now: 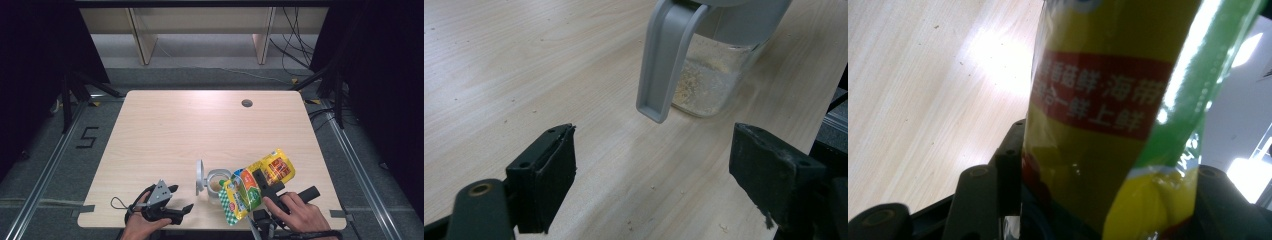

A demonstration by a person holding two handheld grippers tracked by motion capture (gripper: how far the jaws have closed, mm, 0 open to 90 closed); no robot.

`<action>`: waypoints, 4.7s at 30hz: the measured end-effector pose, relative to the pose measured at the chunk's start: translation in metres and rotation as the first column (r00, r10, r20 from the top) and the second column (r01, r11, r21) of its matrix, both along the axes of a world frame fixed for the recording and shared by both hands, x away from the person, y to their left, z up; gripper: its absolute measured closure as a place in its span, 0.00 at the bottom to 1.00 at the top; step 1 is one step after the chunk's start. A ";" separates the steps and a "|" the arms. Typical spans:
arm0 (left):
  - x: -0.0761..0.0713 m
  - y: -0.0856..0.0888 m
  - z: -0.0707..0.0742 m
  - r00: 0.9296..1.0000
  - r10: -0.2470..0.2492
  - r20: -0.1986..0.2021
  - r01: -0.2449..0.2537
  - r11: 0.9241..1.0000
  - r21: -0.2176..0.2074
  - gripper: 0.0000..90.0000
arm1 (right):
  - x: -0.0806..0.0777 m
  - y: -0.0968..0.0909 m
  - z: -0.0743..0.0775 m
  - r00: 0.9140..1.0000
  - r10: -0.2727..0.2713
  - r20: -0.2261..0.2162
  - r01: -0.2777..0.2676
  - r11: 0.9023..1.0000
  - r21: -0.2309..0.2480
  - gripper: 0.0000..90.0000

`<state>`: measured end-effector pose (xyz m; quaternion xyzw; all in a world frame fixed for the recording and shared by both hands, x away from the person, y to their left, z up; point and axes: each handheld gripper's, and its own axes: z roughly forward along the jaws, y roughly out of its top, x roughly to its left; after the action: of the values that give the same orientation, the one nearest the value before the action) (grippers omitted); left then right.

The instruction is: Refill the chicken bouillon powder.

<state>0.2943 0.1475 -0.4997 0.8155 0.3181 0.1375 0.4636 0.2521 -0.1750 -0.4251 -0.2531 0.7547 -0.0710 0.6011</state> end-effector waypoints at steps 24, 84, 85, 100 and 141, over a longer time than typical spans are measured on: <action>0.000 0.000 0.000 1.000 0.000 0.001 0.000 1.000 0.000 0.20 | -0.001 0.001 0.002 1.000 0.003 0.006 -0.003 1.000 -0.006 0.54; 0.000 0.000 0.000 1.000 -0.001 0.002 0.001 1.000 0.005 0.20 | -0.001 0.000 0.005 0.999 0.030 0.018 -0.029 0.999 -0.043 0.54; 0.000 0.001 0.000 1.000 -0.004 0.003 0.004 1.000 0.011 0.20 | -0.001 0.000 0.005 0.999 0.030 0.020 -0.029 0.999 -0.042 0.54; 0.001 0.001 0.000 1.000 -0.007 0.001 0.007 1.000 0.012 0.20 | -0.003 0.001 0.003 1.000 0.012 0.019 -0.012 1.000 -0.023 0.55; 0.000 -0.002 -0.001 1.000 0.018 -0.016 -0.018 0.999 -0.028 0.20 | 0.001 -0.002 0.003 1.000 -0.013 0.002 0.013 1.000 -0.009 0.55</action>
<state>0.2942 0.1459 -0.5007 0.8070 0.3310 0.1310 0.4712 0.2529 -0.1771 -0.4222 -0.2506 0.7555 -0.0785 0.6002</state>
